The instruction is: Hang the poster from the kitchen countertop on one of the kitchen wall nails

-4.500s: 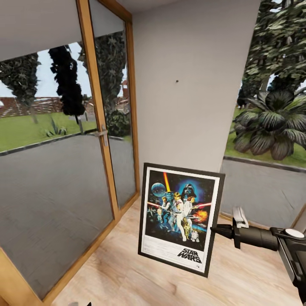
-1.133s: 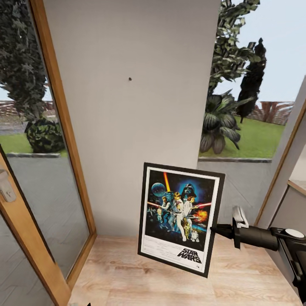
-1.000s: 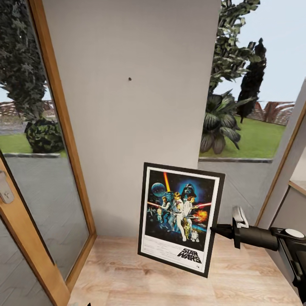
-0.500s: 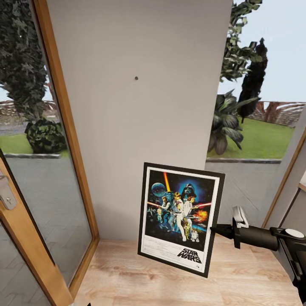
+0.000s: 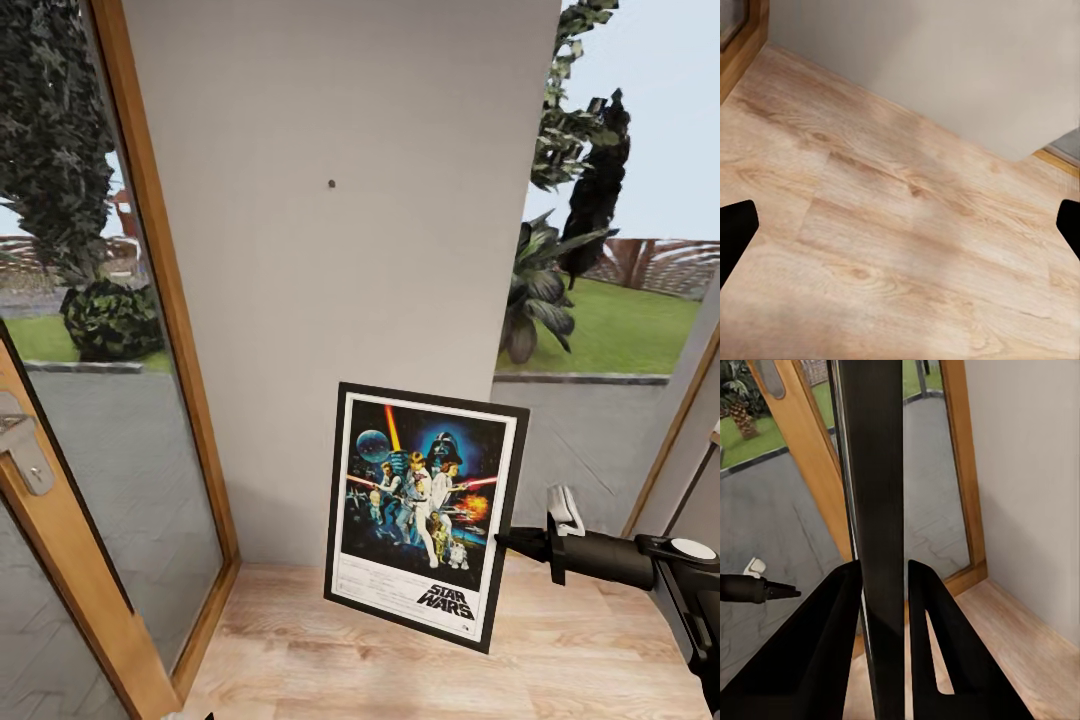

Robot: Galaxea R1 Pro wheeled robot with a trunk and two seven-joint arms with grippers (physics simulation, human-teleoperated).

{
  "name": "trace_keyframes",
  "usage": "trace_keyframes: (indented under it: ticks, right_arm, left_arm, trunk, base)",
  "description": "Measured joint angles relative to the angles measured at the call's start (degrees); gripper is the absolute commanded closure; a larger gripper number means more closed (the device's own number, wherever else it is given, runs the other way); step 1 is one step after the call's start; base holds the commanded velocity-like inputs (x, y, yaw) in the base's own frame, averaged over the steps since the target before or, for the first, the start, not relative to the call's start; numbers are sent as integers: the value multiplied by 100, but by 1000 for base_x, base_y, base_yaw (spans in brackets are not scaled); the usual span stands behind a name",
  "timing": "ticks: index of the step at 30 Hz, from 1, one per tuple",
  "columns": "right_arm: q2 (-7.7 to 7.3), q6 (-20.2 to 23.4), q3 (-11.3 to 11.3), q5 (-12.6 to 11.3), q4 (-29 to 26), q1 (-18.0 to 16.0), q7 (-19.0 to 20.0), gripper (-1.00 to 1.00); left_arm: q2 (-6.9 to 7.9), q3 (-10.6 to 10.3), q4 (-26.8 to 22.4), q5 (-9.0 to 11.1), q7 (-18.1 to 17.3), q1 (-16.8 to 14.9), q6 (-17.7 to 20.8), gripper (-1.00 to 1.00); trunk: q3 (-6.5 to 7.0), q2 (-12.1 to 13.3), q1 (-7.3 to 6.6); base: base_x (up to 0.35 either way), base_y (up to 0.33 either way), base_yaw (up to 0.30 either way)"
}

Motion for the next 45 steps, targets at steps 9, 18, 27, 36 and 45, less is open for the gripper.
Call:
trace_keyframes:
  ticks: [9,18,27,36,45]
  right_arm:
    - [0,-15,0,0,7,0,0,100]
    - [0,-17,0,-6,8,0,0,100]
    - [0,-18,0,-6,8,0,0,100]
    - [0,-26,-1,-23,-2,3,20,100]
    - [-2,18,-2,-23,-23,9,19,100]
  left_arm:
    - [0,0,1,0,0,2,3,-100]
    - [0,0,1,0,5,-1,0,-100]
    - [0,0,1,0,8,1,-2,-100]
    - [0,0,1,0,9,1,0,-100]
    - [57,8,230,9,11,1,5,-100]
  trunk:
    - [0,0,-2]
    - [0,0,-2]
    - [0,0,-1]
    - [0,1,1]
    - [0,1,1]
  base:
    - [249,10,0]
    - [155,0,0]
    - [192,0,0]
    - [19,0,0]
    - [1,0,0]
